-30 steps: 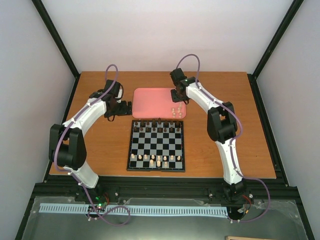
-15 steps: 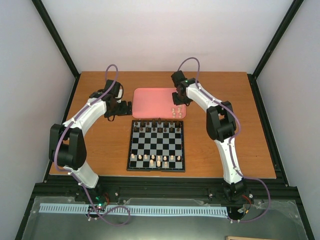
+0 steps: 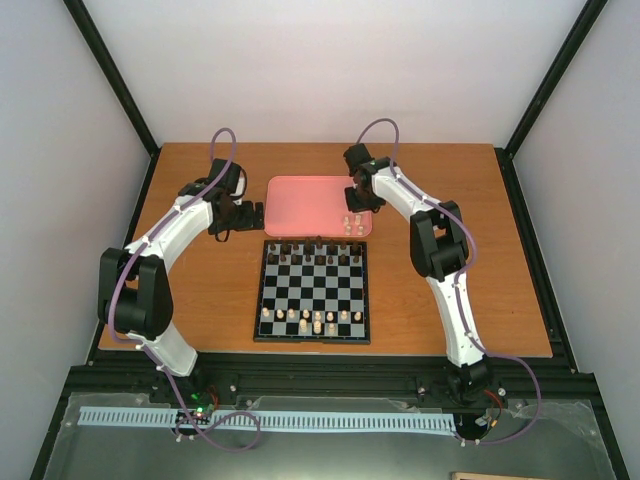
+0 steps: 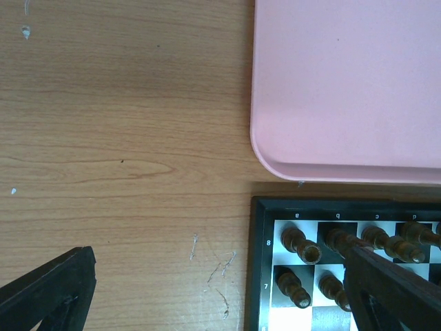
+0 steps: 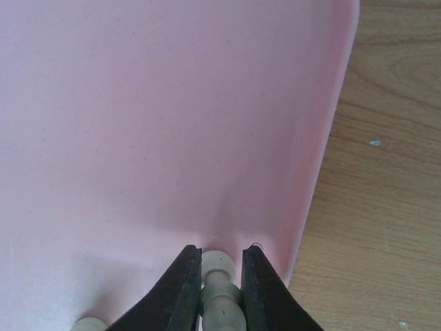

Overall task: Set up the chess pieces on the board
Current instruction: Pick up the chess piece from the storage box, then place the chess piece on the chessboard.

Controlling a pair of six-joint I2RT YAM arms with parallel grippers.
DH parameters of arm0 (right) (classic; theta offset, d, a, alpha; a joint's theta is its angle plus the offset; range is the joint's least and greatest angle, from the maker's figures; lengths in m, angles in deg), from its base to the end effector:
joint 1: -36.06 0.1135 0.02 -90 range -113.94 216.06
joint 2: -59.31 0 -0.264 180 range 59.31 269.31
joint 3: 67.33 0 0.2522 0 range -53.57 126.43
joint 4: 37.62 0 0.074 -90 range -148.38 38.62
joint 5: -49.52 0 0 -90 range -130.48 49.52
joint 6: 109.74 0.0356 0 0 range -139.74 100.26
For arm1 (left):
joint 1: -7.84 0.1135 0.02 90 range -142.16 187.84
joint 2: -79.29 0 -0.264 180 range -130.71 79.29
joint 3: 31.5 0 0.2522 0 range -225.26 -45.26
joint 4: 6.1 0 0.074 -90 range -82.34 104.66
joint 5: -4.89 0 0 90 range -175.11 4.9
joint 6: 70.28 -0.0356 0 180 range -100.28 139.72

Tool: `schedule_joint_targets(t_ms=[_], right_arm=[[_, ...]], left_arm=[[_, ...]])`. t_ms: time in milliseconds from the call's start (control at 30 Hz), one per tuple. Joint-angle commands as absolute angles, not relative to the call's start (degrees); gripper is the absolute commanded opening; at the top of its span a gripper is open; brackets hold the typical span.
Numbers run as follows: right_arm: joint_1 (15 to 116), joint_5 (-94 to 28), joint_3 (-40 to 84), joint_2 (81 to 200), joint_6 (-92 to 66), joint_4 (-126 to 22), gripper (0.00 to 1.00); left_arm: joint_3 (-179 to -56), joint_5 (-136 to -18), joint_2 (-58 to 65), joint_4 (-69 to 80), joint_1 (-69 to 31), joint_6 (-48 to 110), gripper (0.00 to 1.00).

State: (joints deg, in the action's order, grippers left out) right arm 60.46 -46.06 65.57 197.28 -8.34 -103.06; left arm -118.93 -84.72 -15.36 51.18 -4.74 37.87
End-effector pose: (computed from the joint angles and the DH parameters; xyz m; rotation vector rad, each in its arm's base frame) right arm 0.4603 0.2050 0.1648 -0.2925 2.7731 0.0179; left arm 0.3306 -0.0740 0.2460 -0.1295 2.7060 -0.1713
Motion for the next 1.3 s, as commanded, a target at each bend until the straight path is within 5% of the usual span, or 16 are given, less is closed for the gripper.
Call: schedule_joint_targets(t_ms=[0, 467, 1267], right_arm=[[60.05, -45.76, 67.05, 196.10, -9.11, -103.16, 0.12], [66.41, -43.35, 65.32, 177.37, -10.88, -105.16, 0.12], [109.74, -43.77, 40.22, 160.82, -0.91, -106.00, 0.12]], left_arm=[[-121.51, -85.19, -15.73, 51.88, -4.72, 37.07, 1.00], [-120.53, -85.02, -14.10, 52.65, -4.72, 38.26, 1.00], [-109.69, -76.32, -9.62, 48.25, 5.12, 46.67, 1.00]])
